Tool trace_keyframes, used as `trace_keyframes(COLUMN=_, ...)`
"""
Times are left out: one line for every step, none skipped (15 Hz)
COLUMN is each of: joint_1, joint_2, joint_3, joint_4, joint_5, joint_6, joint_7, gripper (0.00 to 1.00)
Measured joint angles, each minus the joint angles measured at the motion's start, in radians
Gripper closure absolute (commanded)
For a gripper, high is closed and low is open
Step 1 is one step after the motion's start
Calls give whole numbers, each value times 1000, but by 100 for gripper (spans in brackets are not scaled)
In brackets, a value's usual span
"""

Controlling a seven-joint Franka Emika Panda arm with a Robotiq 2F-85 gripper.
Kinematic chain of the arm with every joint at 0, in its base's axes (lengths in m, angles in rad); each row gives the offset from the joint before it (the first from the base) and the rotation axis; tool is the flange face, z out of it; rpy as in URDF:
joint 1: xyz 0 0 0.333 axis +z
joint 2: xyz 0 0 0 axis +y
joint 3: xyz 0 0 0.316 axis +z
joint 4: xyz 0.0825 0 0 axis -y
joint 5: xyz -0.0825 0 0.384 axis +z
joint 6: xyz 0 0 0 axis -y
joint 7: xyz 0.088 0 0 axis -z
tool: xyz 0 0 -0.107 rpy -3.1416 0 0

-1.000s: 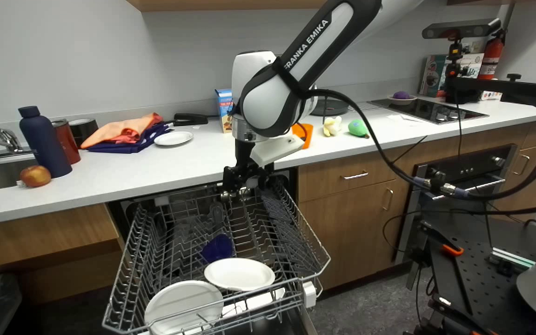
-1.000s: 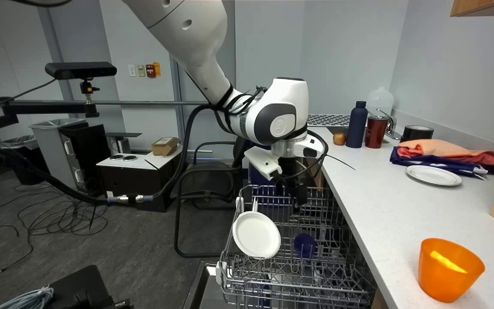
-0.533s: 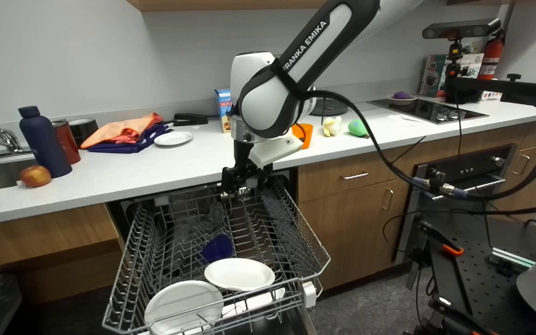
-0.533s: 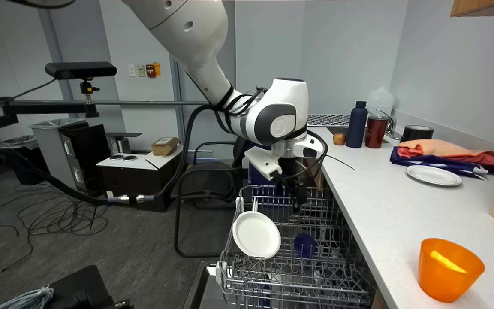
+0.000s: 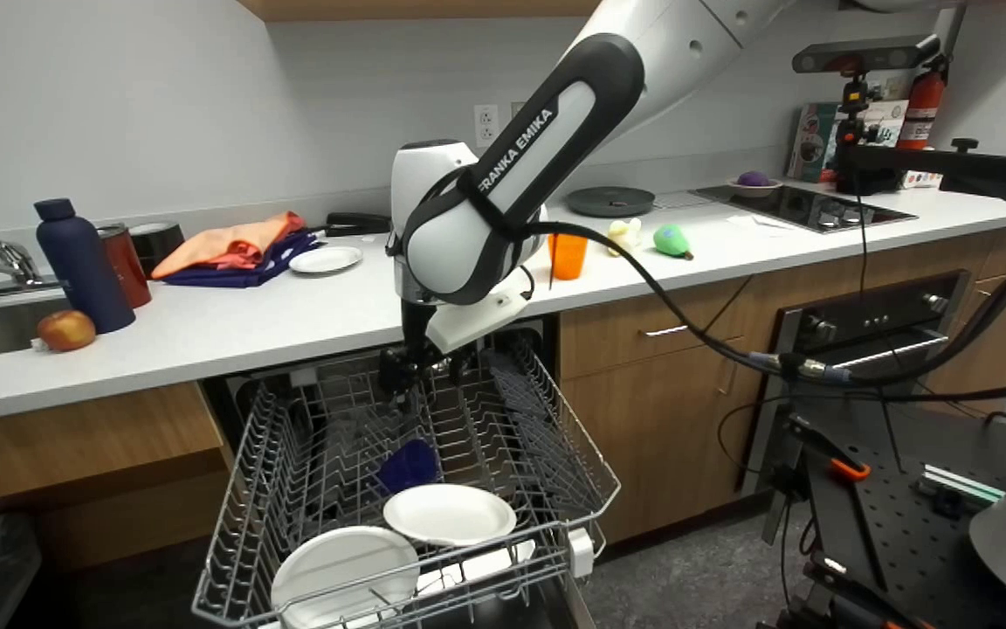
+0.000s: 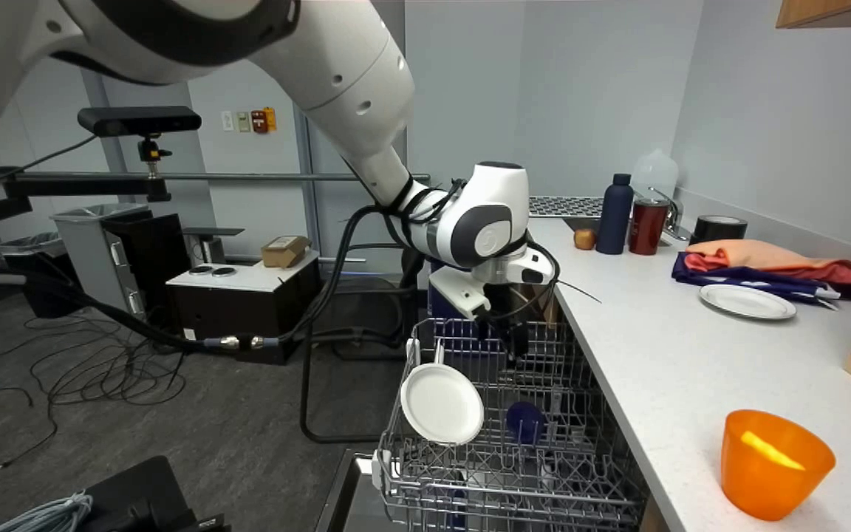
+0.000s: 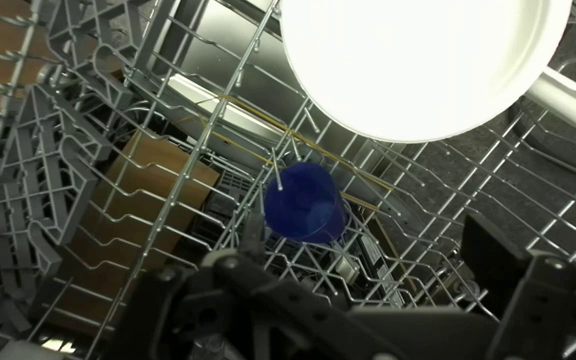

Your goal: Remove the blue cup from the dishwasher

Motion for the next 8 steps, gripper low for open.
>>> trace_keyframes(joint_1=8, joint_2=35, joint_3=-2, joint_4=33, joint_5=-5, joint_6=0, joint_7=6, gripper=0)
trace_keyframes(joint_1=17, joint_2=69, joint_3=-5, joint_4=65, joint_5=-12, joint_6=0, joint_7=13, gripper=0)
trace_keyframes(joint_1=25, joint_2=104, joint_3=-10, joint_4=97, joint_5=-19, joint_6=0, joint_7=19, gripper=0)
trace_keyframes(joint_1=33, joint_2=136, joint_3=-16, joint_4=128, joint_5=-29, joint_6=1, joint_7=25, gripper=0)
trace_keyframes(joint_1=40, joint_2=167, joint_3=-24, joint_4=158, joint_5=-38, joint_6=1, joint_7=31, gripper=0)
trace_keyframes(joint_1=47, joint_2=198, joint_3=-34, joint_4=188, joint_5=-47, joint_6=2, joint_7=40, gripper=0)
trace_keyframes(joint_1=54, joint_2=226, joint_3=-46, joint_4=217, joint_5=-54, joint_6=5, joint_7=53, gripper=0)
trace_keyframes(joint_1=61, joint_2=253, joint_3=-60, joint_4=245, joint_5=-56, joint_6=9, joint_7=69, gripper=0)
